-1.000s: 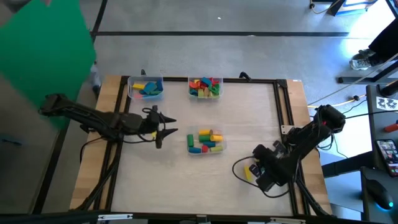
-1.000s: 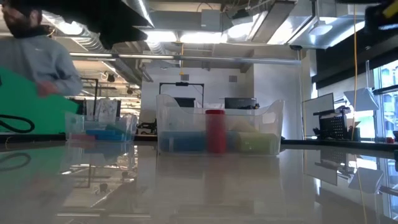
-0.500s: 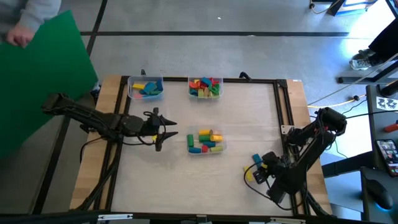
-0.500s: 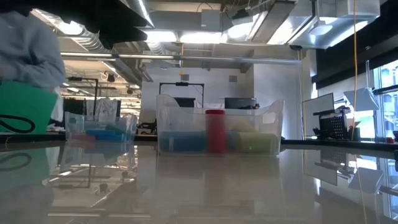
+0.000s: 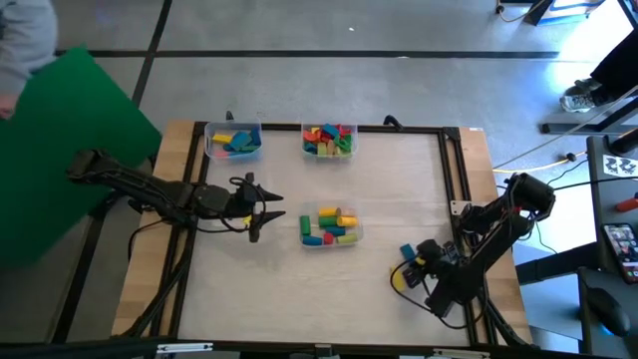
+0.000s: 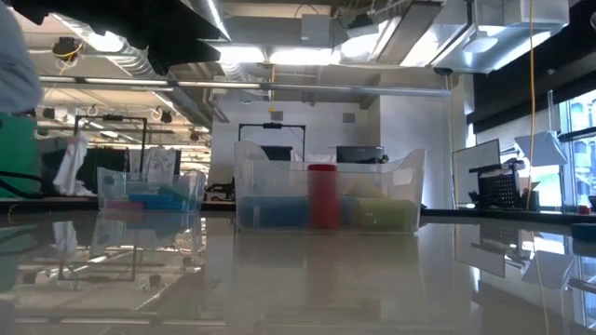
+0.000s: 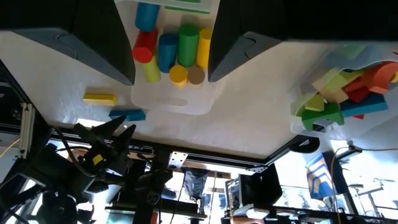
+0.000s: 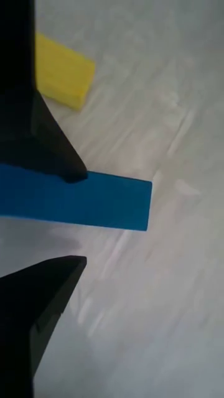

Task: Sort blocks by size
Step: Put the light blue rectangular block into the top left transparent bin

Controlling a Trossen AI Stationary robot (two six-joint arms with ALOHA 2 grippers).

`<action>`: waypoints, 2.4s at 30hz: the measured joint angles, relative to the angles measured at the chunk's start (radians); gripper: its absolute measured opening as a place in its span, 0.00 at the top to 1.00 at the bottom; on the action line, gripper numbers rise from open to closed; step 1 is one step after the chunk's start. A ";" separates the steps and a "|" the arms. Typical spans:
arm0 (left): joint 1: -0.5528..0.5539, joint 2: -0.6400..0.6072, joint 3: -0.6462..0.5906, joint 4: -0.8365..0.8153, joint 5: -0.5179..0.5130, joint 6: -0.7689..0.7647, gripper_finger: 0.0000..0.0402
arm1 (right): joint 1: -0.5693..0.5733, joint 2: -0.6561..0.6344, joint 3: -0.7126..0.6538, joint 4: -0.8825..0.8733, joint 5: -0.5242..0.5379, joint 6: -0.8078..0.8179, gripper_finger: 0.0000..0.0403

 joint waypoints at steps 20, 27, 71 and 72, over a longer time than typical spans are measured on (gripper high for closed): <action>0.000 0.000 0.000 -0.008 0.000 -0.021 0.51 | -0.001 0.035 0.005 0.094 -0.024 -0.061 0.45; 0.001 0.000 0.000 -0.008 0.000 -0.021 0.51 | 0.001 0.060 -0.004 0.093 0.019 -0.115 0.54; 0.003 0.409 0.023 0.537 0.044 -0.307 0.51 | -0.515 0.071 0.276 0.934 0.497 -2.055 0.68; 0.003 0.425 0.036 0.538 0.044 -0.307 0.51 | -0.515 0.077 0.276 0.938 0.497 -2.076 0.68</action>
